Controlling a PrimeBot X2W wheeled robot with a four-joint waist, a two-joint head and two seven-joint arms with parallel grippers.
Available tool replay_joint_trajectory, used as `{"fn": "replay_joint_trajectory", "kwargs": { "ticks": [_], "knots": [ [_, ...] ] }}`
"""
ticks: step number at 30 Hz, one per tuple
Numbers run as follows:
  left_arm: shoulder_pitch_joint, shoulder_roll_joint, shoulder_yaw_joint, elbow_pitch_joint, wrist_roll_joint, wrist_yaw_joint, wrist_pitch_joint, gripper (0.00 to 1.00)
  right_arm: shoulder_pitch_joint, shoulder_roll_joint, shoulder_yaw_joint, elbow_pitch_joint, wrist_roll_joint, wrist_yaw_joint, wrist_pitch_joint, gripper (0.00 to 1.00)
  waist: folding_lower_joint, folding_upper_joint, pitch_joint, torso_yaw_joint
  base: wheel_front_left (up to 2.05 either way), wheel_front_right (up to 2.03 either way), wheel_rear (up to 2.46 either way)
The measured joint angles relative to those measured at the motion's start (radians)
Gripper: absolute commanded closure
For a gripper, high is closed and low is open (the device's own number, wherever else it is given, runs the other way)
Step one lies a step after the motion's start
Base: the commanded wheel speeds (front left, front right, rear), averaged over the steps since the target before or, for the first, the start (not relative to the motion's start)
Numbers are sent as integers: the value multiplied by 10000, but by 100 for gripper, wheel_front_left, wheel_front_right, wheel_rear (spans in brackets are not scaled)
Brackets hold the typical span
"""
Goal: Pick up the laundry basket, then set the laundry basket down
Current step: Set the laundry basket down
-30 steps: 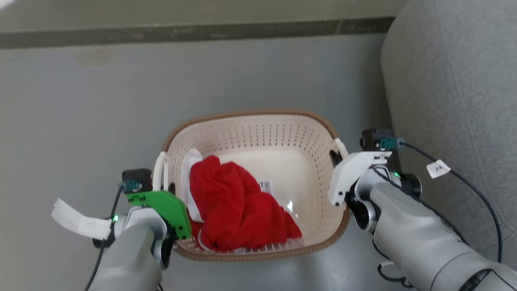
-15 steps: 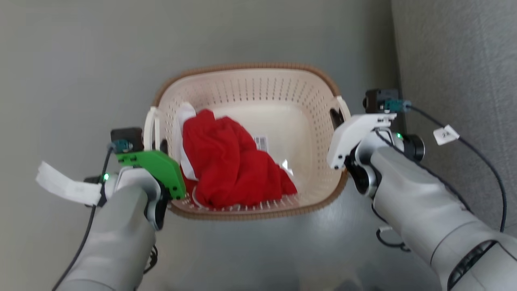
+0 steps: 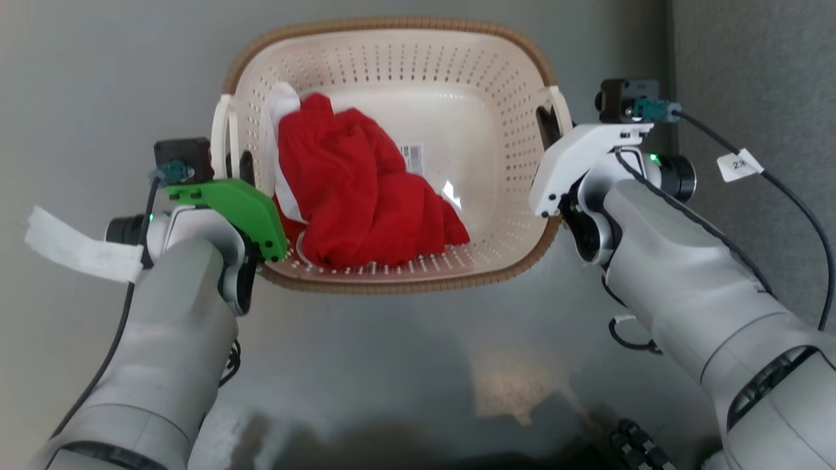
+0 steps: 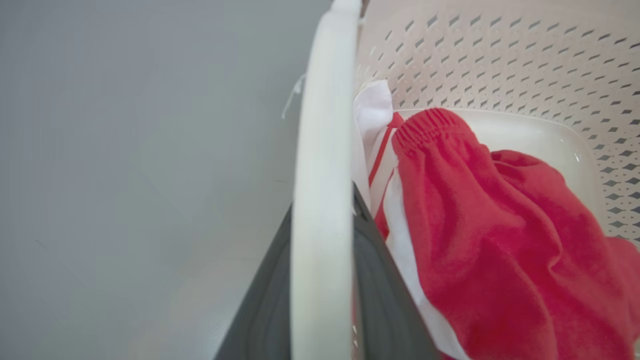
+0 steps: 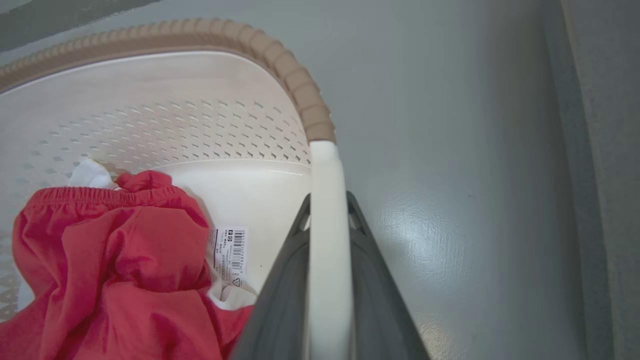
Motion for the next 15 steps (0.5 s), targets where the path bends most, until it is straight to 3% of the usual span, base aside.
{"fn": "replay_joint_trajectory", "kwargs": {
  "ticks": [15],
  "knots": [
    [-685, 4, 13, 105, 102, 54, -347, 100, -770, -13, 61, 163, -59, 0, -221, 100, 0, 0, 1554, -129, 0, 0, 0]
  ]
}}
